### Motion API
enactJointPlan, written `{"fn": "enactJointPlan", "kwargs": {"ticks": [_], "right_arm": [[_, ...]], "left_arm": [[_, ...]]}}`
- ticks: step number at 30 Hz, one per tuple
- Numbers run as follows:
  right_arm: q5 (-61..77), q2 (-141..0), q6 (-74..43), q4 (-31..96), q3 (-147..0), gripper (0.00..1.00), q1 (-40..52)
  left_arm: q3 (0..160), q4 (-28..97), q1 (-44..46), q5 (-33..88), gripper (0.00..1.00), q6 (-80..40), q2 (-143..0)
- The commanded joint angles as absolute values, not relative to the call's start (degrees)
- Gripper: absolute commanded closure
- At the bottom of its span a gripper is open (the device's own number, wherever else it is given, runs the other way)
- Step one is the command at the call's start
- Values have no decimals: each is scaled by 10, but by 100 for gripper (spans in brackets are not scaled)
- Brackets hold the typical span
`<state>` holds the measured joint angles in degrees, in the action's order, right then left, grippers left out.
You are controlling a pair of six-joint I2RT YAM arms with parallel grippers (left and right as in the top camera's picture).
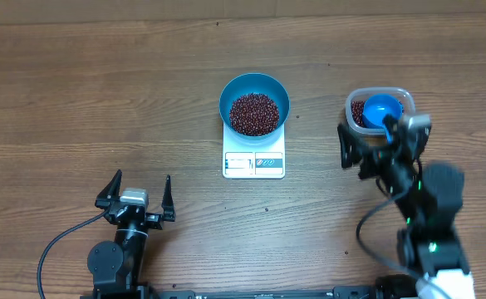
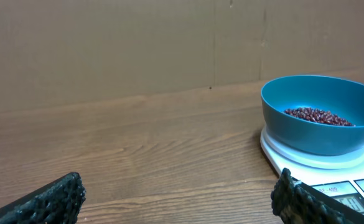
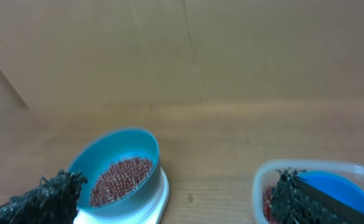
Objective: Scoop item into bowl and weigh 150g on scale
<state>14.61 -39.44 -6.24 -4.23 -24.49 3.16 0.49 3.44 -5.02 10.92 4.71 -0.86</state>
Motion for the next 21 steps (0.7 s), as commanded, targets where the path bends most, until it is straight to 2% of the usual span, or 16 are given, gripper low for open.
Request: {"fn": "enactJointPlan", "kwargs": {"ticks": [1,5,10,21], "right_arm": [[162,-325,-59,-94,-159,0,36],[170,-242,-60,-156,-69,0,36],[182,-163,-60,-157,-6,0,36],[150,-57,-59,39,-5,0,36]], "left_arm": [[3,35,-56,105,0,56,-3],[3,35,-56,106,0,56,-3],[3,35,-56,106,1,56,-3],[3,35,-56,105,0,56,-3]]}}
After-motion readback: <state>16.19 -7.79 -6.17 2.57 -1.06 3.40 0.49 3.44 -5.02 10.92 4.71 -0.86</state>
